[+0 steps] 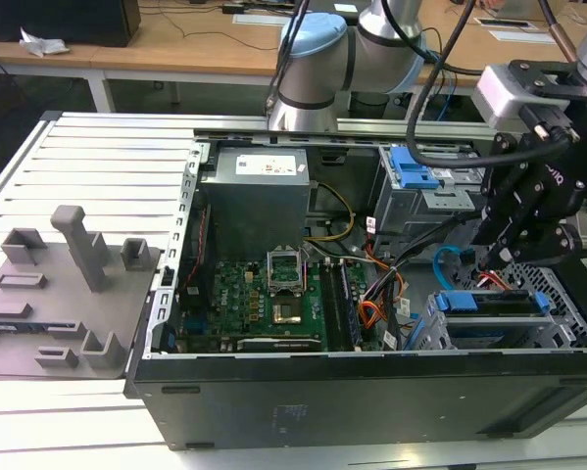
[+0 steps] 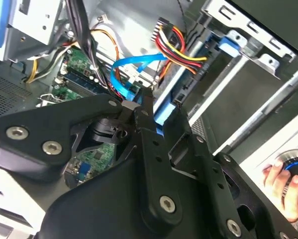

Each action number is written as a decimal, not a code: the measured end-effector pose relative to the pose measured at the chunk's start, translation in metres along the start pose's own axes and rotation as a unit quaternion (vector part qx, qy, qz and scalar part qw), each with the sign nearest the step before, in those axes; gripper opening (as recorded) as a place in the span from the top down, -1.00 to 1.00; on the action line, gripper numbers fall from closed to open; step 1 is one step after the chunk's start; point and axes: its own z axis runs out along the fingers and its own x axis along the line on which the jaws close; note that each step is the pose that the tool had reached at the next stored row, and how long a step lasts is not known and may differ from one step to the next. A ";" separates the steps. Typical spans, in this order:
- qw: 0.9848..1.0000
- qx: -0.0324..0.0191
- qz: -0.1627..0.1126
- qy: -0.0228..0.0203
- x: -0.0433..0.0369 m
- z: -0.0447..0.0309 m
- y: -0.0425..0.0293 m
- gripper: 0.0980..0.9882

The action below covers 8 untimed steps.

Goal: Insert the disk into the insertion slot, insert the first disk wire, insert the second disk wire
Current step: 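Insert the second disk wire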

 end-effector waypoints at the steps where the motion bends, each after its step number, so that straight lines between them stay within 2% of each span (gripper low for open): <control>1: 1.000 0.000 0.000 0.000 -0.0012 0.0001 0.0000 0.41; 7: 1.000 0.000 0.000 0.000 -0.0022 0.0002 0.0000 0.41; 8: 1.000 -0.001 -0.009 0.000 -0.0022 0.0002 0.0000 0.41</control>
